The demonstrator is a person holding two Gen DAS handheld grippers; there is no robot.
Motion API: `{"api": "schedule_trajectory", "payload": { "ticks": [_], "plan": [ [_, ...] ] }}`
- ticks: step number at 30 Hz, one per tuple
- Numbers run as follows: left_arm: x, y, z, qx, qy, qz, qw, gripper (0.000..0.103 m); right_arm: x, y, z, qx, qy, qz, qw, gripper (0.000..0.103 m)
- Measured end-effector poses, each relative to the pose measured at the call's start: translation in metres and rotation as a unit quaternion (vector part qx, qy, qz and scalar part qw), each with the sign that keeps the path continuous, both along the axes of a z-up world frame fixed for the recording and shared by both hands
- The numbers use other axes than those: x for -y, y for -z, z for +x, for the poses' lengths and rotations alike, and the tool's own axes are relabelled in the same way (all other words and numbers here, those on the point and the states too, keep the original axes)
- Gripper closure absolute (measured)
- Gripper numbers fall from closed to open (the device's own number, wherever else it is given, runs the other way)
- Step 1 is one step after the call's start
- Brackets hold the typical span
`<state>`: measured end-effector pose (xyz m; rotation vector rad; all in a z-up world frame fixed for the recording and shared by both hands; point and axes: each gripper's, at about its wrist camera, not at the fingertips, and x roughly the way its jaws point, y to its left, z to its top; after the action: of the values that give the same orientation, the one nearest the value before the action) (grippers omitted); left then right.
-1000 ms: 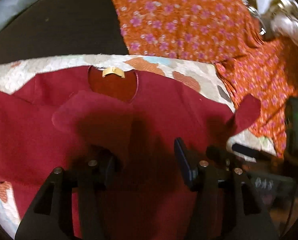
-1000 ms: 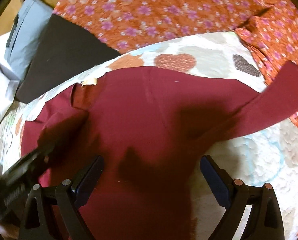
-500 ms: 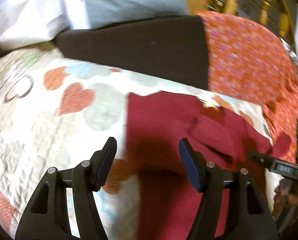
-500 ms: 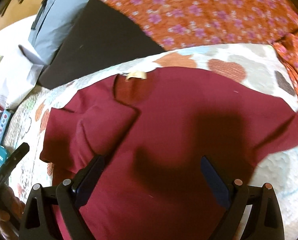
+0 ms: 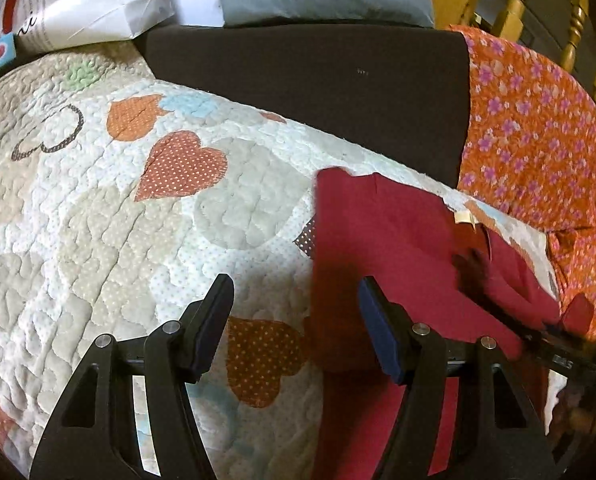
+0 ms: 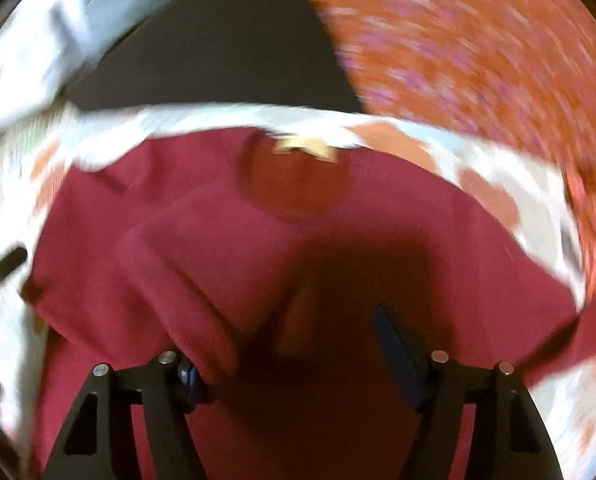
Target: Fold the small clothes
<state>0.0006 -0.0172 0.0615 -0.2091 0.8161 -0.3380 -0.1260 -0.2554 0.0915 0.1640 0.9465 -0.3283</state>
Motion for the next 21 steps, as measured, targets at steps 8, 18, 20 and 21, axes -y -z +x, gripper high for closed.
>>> {"api": "schedule_trajectory", "payload": {
  "ticks": [8, 18, 20, 21],
  "plan": [
    [0.010, 0.005, -0.001, -0.003, 0.013, 0.012, 0.9998, 0.039, 0.043, 0.012, -0.036, 0.057, 0.051, 0.142, 0.987, 0.033],
    [0.008, 0.008, 0.004, -0.010, 0.013, 0.005, 0.9998, 0.039, 0.061, 0.000, -0.042, 0.076, 0.092, 0.147, 0.982, 0.033],
    [0.008, 0.008, 0.004, -0.010, 0.013, 0.007, 0.9998, 0.039, 0.064, -0.001, -0.045, 0.076, 0.097, 0.152, 0.981, 0.033],
    [0.008, 0.008, 0.005, -0.010, 0.013, 0.008, 0.9998, 0.039, 0.066, -0.003, -0.048, 0.078, 0.102, 0.150, 0.980, 0.033]
  ]
}}
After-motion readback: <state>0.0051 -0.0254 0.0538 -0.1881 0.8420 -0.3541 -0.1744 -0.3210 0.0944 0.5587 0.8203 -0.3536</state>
